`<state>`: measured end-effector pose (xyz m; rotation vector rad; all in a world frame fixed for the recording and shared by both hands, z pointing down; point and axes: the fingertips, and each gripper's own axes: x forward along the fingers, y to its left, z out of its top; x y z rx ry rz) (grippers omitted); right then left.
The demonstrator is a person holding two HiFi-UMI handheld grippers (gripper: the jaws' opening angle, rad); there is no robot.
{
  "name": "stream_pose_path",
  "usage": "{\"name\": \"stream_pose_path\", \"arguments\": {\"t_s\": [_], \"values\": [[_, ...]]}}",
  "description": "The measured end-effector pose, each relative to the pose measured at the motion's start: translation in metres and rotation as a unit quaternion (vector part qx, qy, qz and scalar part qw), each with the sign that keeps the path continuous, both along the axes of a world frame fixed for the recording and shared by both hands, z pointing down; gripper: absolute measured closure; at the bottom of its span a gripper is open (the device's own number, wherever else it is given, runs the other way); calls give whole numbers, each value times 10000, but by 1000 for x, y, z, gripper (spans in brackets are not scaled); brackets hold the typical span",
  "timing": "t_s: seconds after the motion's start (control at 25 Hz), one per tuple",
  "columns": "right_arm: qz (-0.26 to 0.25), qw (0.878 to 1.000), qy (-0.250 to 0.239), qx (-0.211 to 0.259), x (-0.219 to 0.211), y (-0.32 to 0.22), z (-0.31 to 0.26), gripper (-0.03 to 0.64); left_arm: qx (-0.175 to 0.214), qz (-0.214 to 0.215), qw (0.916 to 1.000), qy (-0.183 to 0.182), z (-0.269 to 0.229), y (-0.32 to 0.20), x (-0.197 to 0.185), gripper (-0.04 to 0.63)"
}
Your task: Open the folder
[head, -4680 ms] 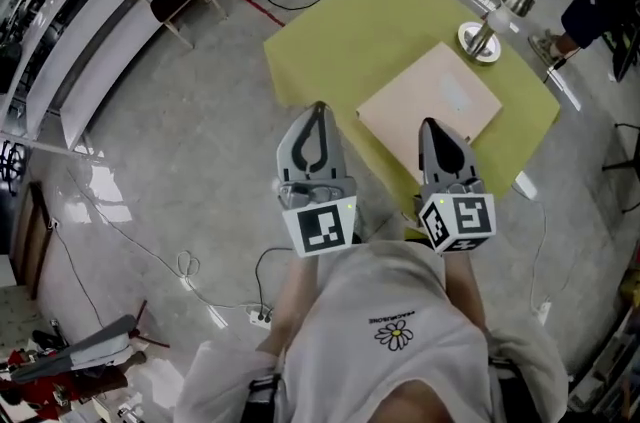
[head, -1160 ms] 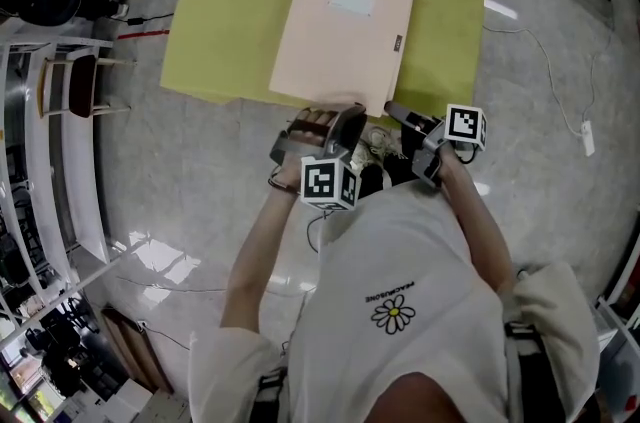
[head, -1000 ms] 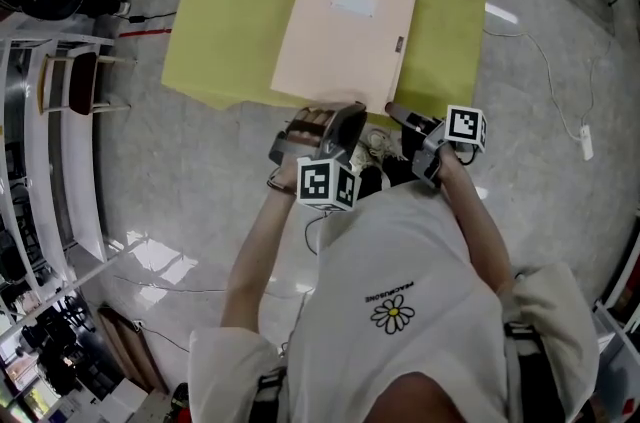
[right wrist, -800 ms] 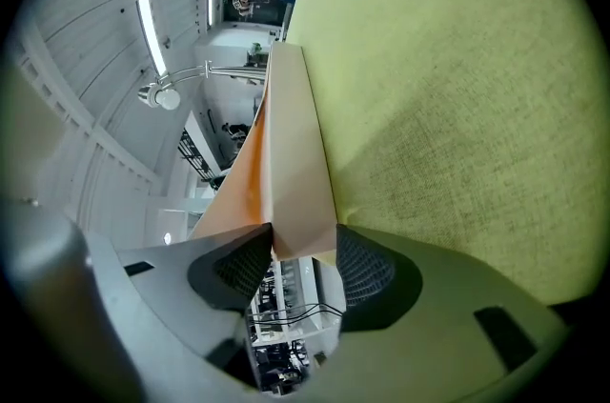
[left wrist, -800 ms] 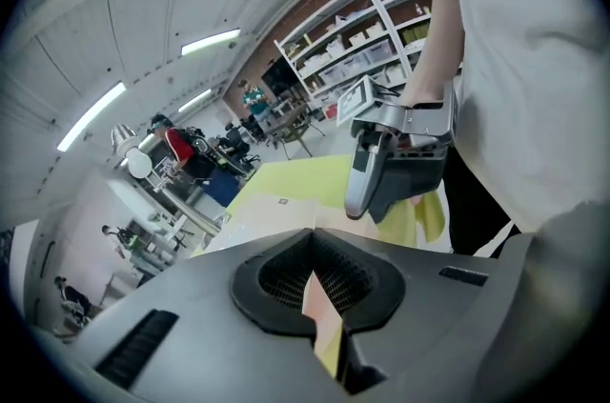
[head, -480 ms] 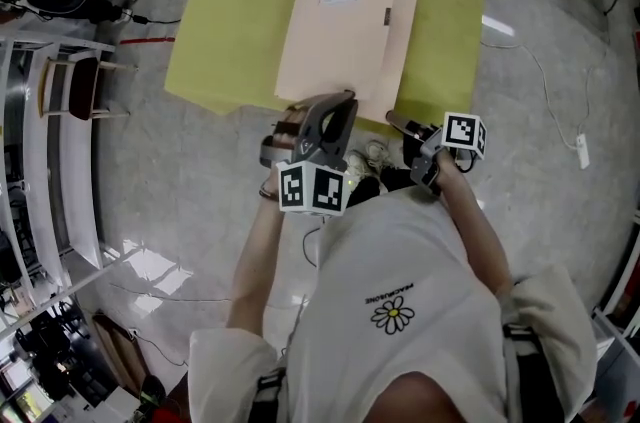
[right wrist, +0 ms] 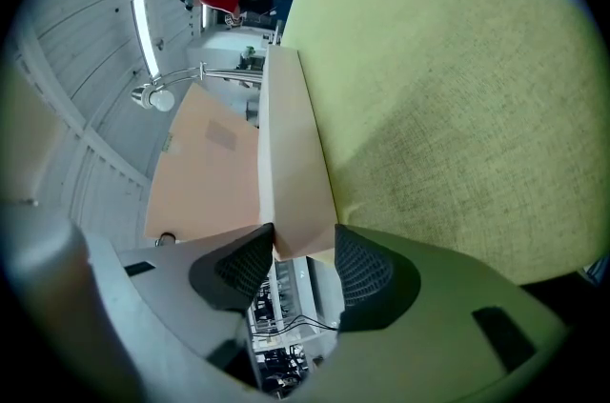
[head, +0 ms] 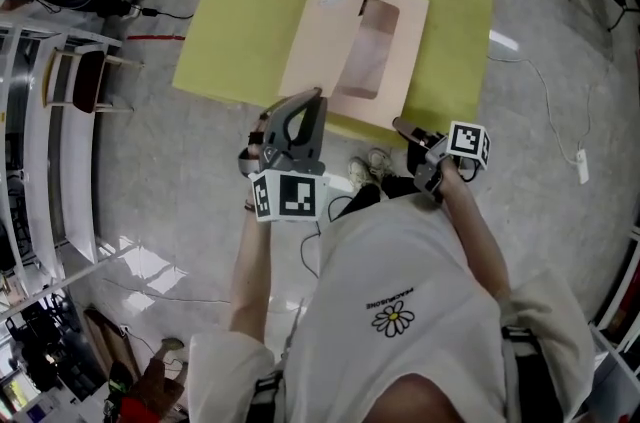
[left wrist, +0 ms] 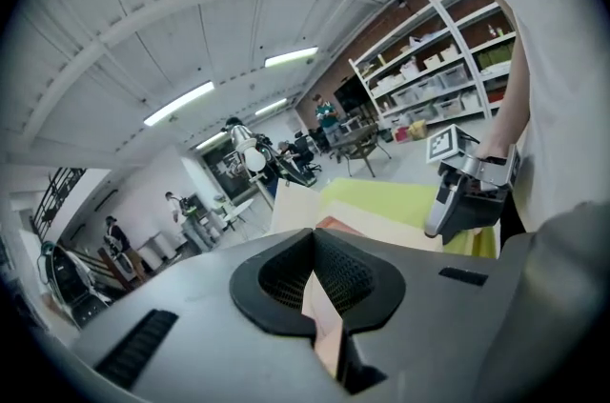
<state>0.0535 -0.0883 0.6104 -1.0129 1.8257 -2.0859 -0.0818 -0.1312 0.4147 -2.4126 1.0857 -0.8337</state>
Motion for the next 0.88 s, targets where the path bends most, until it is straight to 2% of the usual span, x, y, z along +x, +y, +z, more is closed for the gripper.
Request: {"name": "stream_pose_path", "arguments": {"t_s": [0.16, 0.36, 0.52, 0.72, 0.88], "values": [[-121, 9997, 192, 119, 2, -2, 0, 423, -28, -354, 9985, 413, -10, -14, -21, 583], [-111, 9998, 162, 26, -2, 0, -4, 423, 175, -711, 9950, 678, -26, -28, -48, 583], [-239, 9991, 313, 147, 1, -2, -2, 423, 125, -1194, 9884, 927, -27, -38, -78, 583], [-284, 9987, 383, 162, 2, -2, -2, 423, -20, -1998, 9709, 1319, -25, -54, -126, 583], [-231, 9993, 299, 39, -2, 0, -7, 422, -189, -2692, 9477, 1702, -14, -68, -169, 583]]}}
